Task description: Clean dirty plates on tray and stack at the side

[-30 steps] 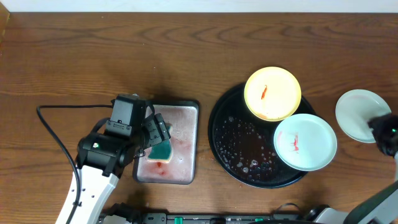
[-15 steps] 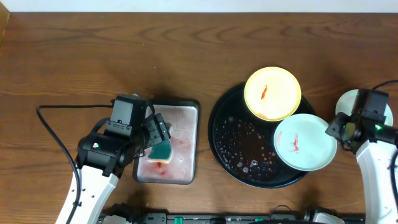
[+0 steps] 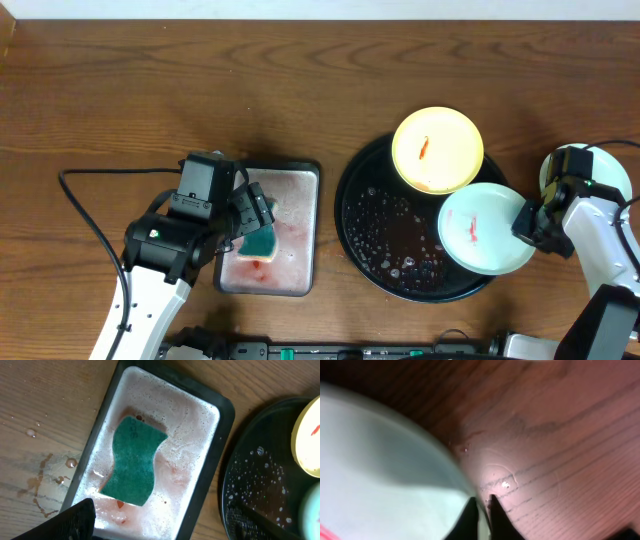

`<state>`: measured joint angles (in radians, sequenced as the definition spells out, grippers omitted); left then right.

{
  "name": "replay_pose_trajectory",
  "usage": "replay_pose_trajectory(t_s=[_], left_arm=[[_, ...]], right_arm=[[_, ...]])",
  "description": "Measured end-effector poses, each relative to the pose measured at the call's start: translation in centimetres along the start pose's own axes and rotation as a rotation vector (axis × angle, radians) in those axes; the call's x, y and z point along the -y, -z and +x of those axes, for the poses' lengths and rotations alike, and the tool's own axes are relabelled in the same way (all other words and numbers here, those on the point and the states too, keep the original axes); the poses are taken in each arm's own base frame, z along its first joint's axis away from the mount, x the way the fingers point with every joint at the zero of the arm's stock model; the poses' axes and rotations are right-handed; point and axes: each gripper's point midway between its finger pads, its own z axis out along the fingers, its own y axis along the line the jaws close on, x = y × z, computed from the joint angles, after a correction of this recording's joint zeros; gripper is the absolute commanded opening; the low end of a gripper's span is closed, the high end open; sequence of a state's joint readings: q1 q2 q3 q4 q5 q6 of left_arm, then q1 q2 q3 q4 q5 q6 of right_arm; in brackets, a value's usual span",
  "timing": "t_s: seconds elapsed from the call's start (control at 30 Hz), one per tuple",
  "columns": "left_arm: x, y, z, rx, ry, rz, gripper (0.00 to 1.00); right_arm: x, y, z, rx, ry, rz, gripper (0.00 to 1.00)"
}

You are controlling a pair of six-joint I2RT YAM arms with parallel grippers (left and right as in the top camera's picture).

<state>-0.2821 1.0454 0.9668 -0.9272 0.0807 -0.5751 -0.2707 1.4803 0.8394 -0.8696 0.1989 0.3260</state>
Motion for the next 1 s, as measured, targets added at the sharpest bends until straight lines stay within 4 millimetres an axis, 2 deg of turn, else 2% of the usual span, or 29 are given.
replay_pose_trajectory(t_s=[0.13, 0.23, 0.5, 0.53, 0.6, 0.67, 0.73, 0.87, 1.0], left_arm=[[0.0, 0.0, 0.0, 0.0, 0.0, 0.0, 0.84], [0.0, 0.0, 0.0, 0.0, 0.0, 0.0, 0.84], [0.0, 0.0, 0.0, 0.0, 0.0, 0.0, 0.84], [0.0, 0.0, 0.0, -0.001, 0.0, 0.0, 0.84], [0.0, 0.0, 0.0, 0.0, 0.0, 0.0, 0.84], [0.0, 0.0, 0.0, 0.0, 0.0, 0.0, 0.84], [0.0, 0.0, 0.0, 0.0, 0.0, 0.0, 0.84], [0.0, 0.0, 0.0, 0.0, 0.0, 0.0, 0.84], [0.0, 0.0, 0.0, 0.0, 0.0, 0.0, 0.84]], right_arm=[[-0.2, 0.1, 0.6, -0.022, 0.007, -0.011, 0.01], [-0.7, 1.0, 0.9, -0.007, 0.023, -0.035, 0.01], [-3.6, 6.1, 1.0, 0.173, 0.13, -0.169, 0.01], [-3.7, 6.4, 0.9, 0.19, 0.131, -0.176, 0.06], [-3.8, 6.8, 0.4, 0.218, 0.117, -0.184, 0.27], [-3.7, 6.9, -0.6, 0.247, 0.082, -0.199, 0.4], [-3.5, 6.9, -1.5, 0.264, 0.045, -0.217, 0.44], [-2.0, 5.9, -3.1, 0.255, -0.054, -0.238, 0.43], [-0.4, 3.7, -4.5, 0.214, -0.131, -0.264, 0.4]])
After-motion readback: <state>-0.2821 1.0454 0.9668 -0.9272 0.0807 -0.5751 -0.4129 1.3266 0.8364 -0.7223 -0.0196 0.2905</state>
